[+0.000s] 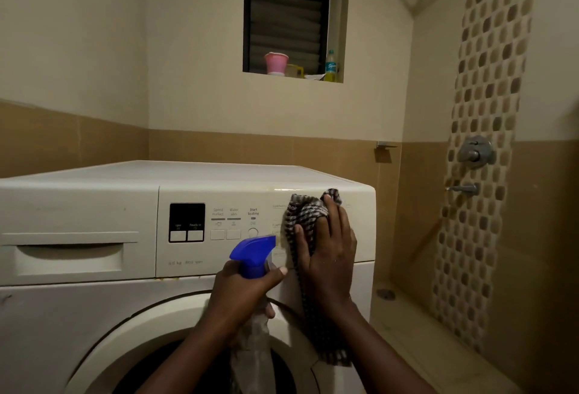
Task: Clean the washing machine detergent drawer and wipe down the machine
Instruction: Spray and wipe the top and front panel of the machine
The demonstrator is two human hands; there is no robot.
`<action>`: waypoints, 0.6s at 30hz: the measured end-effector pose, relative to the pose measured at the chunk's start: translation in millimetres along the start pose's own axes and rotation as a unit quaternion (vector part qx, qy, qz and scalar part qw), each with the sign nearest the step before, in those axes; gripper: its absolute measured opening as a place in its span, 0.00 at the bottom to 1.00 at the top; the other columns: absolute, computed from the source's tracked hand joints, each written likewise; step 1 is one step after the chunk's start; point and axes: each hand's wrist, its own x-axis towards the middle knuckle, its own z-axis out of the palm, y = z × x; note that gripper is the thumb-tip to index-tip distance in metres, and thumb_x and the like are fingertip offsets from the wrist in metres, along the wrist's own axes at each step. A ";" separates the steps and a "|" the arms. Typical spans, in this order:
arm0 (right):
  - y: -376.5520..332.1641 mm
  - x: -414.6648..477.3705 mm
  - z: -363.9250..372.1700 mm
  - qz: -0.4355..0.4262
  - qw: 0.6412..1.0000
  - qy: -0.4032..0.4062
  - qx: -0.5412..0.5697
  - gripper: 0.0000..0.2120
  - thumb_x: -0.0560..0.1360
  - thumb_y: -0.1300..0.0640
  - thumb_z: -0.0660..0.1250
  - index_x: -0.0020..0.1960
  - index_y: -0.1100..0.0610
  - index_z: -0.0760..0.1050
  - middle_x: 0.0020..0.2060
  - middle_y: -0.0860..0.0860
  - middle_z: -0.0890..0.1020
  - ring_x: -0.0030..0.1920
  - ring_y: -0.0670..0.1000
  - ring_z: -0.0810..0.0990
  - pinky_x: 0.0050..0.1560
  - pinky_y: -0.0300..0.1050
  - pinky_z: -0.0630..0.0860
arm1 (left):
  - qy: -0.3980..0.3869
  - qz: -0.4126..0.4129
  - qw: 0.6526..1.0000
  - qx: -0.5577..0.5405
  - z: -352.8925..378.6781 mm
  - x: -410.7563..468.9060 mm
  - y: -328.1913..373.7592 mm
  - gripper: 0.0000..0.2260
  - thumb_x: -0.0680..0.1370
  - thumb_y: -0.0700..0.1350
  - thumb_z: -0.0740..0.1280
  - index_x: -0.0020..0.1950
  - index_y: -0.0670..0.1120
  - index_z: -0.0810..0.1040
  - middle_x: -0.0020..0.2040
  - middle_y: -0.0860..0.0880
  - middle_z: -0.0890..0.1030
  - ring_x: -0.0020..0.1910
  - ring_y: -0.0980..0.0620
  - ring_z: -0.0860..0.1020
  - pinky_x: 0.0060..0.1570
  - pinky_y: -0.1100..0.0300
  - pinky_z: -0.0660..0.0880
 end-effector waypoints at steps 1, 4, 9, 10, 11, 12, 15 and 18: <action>4.9 3.8 3.7 -0.012 1.000 0.004 -0.024 0.19 0.77 0.41 0.59 0.64 0.49 0.66 0.73 0.49 0.65 0.74 0.52 0.61 0.68 0.49 0.59 | -0.006 0.001 1.000 0.004 -1.6 0.1 -1.2 0.17 0.69 0.47 0.78 0.51 0.40 0.78 0.33 0.43 0.83 0.25 0.43 0.80 0.37 0.50 0.81; 9.0 6.6 11.4 0.048 0.996 0.039 -0.061 0.23 0.74 0.38 0.60 0.61 0.52 0.67 0.69 0.53 0.67 0.68 0.54 0.65 0.65 0.52 0.62 | -0.009 0.009 1.000 -0.004 -7.1 4.3 -4.6 0.17 0.70 0.48 0.77 0.52 0.39 0.79 0.40 0.44 0.86 0.26 0.44 0.80 0.41 0.45 0.81; -10.7 -11.6 21.7 0.180 0.979 0.082 -0.044 0.25 0.74 0.35 0.56 0.58 0.55 0.66 0.62 0.56 0.70 0.60 0.56 0.71 0.60 0.51 0.66 | -0.028 0.011 0.999 0.020 -6.9 3.1 -9.5 0.15 0.71 0.50 0.76 0.50 0.41 0.79 0.36 0.38 0.84 0.28 0.43 0.80 0.46 0.40 0.81; -12.6 -11.8 21.3 0.190 0.978 0.080 -0.037 0.25 0.74 0.34 0.56 0.58 0.55 0.67 0.61 0.55 0.70 0.59 0.55 0.71 0.59 0.50 0.66 | -0.027 0.013 0.999 0.018 -7.5 3.0 -10.2 0.15 0.72 0.49 0.76 0.49 0.41 0.78 0.35 0.37 0.84 0.27 0.43 0.80 0.46 0.40 0.81; -13.6 -11.5 18.9 0.204 0.976 0.077 -0.026 0.26 0.75 0.33 0.57 0.57 0.55 0.67 0.59 0.54 0.71 0.56 0.54 0.72 0.57 0.49 0.67 | -0.025 0.012 0.999 0.017 -8.3 2.6 -10.4 0.14 0.72 0.49 0.76 0.49 0.40 0.78 0.34 0.35 0.83 0.27 0.42 0.80 0.45 0.41 0.81; -13.6 -11.8 15.7 0.218 0.973 0.074 -0.012 0.27 0.75 0.32 0.57 0.58 0.55 0.67 0.58 0.54 0.72 0.54 0.54 0.73 0.54 0.48 0.69 | -0.025 0.011 1.000 0.016 -8.1 2.1 -10.0 0.14 0.72 0.48 0.76 0.48 0.40 0.78 0.34 0.34 0.82 0.27 0.42 0.80 0.44 0.42 0.81; -9.3 -17.0 3.8 0.225 0.972 0.059 0.031 0.26 0.74 0.34 0.57 0.59 0.55 0.67 0.53 0.52 0.76 0.50 0.52 0.77 0.46 0.48 0.76 | -0.024 0.019 0.999 0.017 -5.7 0.3 -8.9 0.14 0.71 0.49 0.76 0.48 0.41 0.78 0.37 0.36 0.84 0.28 0.42 0.80 0.46 0.42 0.82; -5.0 -23.2 -4.9 0.211 0.976 0.041 0.034 0.24 0.74 0.35 0.53 0.56 0.54 0.66 0.46 0.50 0.80 0.44 0.52 0.81 0.40 0.51 0.81 | -0.024 0.026 0.999 0.022 -4.7 0.8 -8.7 0.14 0.72 0.49 0.76 0.48 0.41 0.78 0.37 0.36 0.84 0.28 0.41 0.81 0.46 0.42 0.82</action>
